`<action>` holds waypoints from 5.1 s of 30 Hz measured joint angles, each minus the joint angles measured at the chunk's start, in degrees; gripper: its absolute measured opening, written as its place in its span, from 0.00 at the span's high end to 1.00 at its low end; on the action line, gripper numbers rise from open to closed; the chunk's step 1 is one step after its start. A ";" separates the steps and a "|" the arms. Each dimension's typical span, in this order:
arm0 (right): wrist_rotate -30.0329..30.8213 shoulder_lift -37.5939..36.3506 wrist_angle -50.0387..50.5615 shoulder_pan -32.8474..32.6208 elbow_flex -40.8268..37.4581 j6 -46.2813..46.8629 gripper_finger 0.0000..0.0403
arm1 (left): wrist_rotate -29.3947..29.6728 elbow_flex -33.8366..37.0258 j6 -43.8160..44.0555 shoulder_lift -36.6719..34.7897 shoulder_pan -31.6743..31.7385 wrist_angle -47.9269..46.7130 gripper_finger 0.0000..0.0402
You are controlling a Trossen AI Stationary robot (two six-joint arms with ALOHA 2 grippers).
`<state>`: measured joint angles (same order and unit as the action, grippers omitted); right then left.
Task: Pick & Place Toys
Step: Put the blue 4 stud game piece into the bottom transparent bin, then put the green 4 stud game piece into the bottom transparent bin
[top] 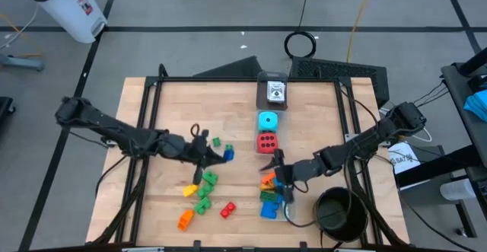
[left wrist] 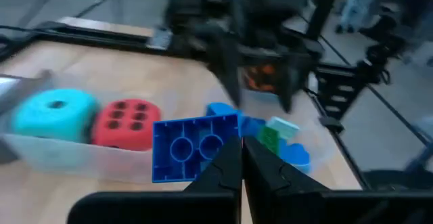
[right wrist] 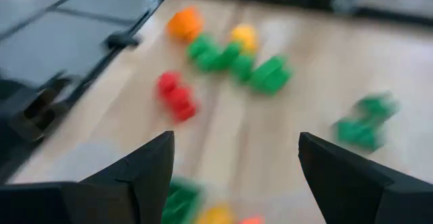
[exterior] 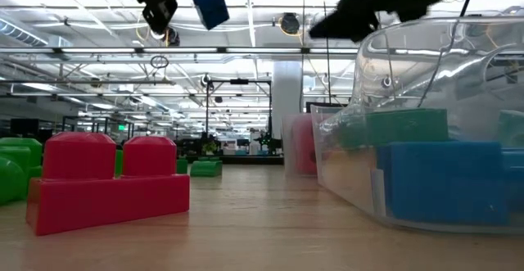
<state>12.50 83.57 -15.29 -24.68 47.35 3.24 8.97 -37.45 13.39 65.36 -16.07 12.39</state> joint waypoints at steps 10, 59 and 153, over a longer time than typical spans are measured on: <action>8.40 1.97 -19.55 4.58 0.11 -22.46 0.29 | 0.04 0.07 0.24 8.29 -5.24 10.04 1.00; -4.73 4.65 8.32 2.51 12.74 -8.87 0.84 | 5.13 0.04 3.13 9.33 -5.19 8.74 0.79; -17.46 -2.45 2.95 -3.07 -2.14 7.24 0.47 | 2.13 0.14 -8.27 18.93 13.14 -21.22 0.64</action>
<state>-4.96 81.12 -12.34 -27.75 45.21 10.48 11.11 -37.31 5.12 84.29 -2.93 -8.83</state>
